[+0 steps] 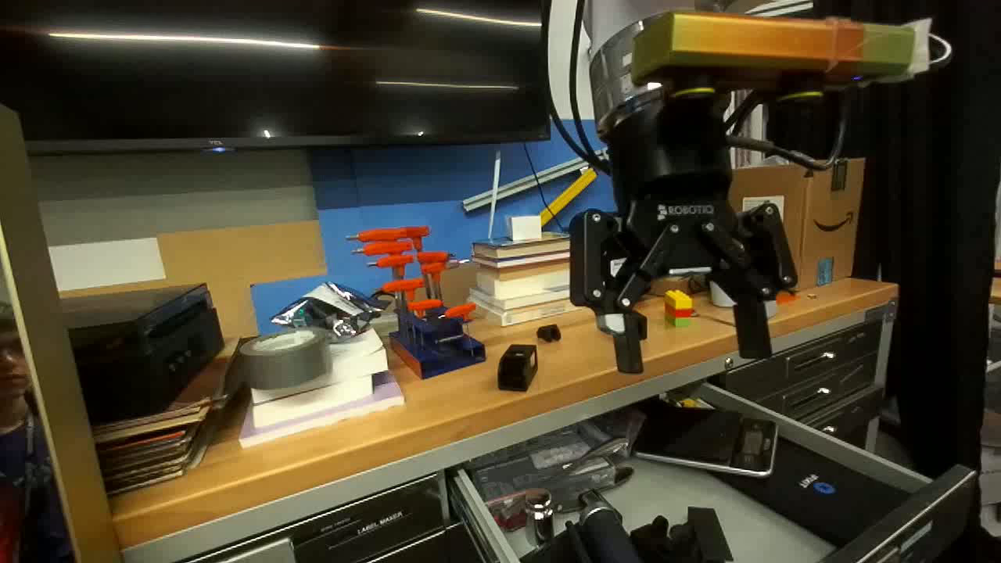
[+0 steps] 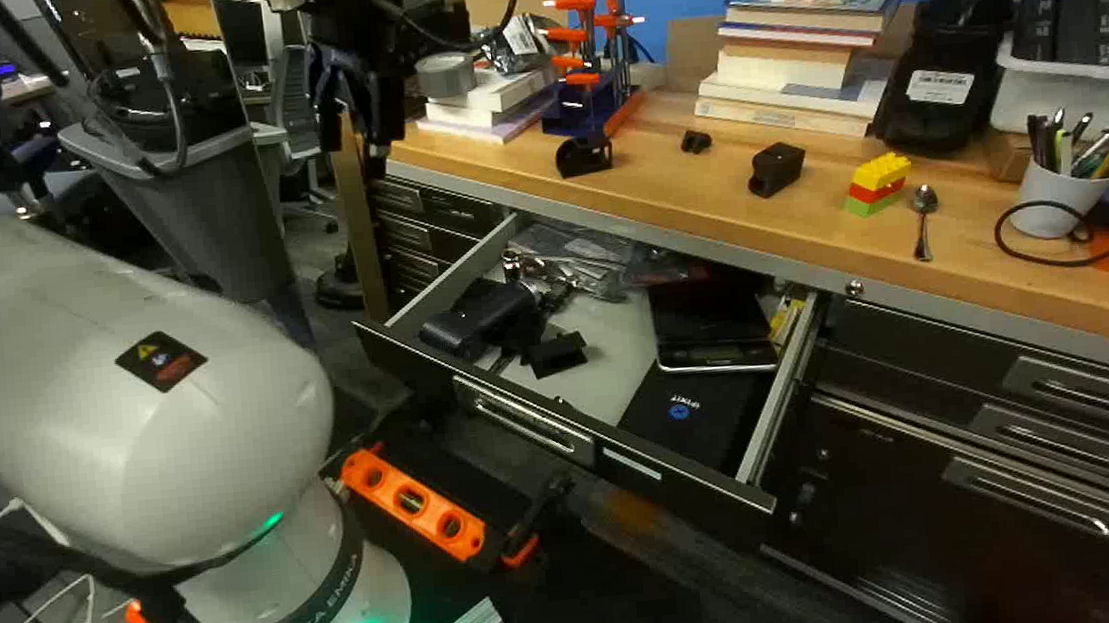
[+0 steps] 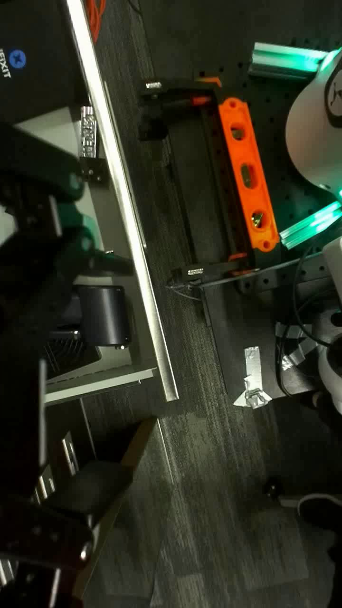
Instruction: Put the three black objects in the open drawer then close the drawer
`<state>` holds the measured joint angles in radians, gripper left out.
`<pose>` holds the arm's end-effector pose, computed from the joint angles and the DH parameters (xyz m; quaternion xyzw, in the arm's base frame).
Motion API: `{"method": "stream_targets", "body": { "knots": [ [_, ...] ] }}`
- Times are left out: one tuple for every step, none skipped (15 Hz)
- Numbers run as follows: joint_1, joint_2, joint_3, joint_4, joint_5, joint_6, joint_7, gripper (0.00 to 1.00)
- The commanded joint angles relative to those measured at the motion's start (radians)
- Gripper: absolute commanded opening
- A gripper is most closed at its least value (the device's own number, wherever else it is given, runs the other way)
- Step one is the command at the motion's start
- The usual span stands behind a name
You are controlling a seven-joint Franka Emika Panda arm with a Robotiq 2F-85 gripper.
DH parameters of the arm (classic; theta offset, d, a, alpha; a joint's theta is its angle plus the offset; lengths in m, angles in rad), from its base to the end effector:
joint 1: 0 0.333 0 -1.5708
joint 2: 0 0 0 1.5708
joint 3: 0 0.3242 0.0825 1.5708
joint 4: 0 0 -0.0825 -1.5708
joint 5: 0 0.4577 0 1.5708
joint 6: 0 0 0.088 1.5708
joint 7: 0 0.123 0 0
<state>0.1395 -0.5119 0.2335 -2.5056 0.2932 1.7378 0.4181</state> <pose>0.3834 0.1781 0.3975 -0.9842 0.0872 0.1511 0.0296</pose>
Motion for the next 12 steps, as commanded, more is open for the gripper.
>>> {"method": "stream_targets", "body": {
  "knots": [
    [-0.003, 0.000, 0.002, 0.005, 0.000, -0.002, -0.001, 1.00],
    [-0.003, -0.001, 0.002, 0.011, 0.000, -0.002, -0.001, 1.00],
    [-0.003, -0.002, 0.002, 0.014, 0.000, -0.002, -0.001, 1.00],
    [-0.003, -0.002, 0.002, 0.016, 0.000, -0.002, -0.001, 1.00],
    [-0.003, -0.002, 0.002, 0.016, 0.000, -0.002, -0.001, 1.00],
    [-0.003, -0.003, 0.002, 0.016, 0.000, -0.002, -0.001, 1.00],
    [-0.003, -0.002, 0.002, 0.016, 0.000, -0.002, -0.001, 1.00],
    [-0.010, 0.007, 0.006, 0.020, -0.016, 0.004, 0.007, 1.00],
    [-0.014, 0.017, 0.007, 0.024, -0.025, 0.006, 0.007, 1.00],
    [-0.022, 0.037, 0.009, 0.038, -0.044, 0.017, 0.011, 1.00],
    [-0.026, 0.050, 0.009, 0.045, -0.057, 0.028, 0.010, 1.00],
    [-0.037, 0.084, 0.014, 0.064, -0.085, 0.051, 0.021, 1.00]
  ]
}}
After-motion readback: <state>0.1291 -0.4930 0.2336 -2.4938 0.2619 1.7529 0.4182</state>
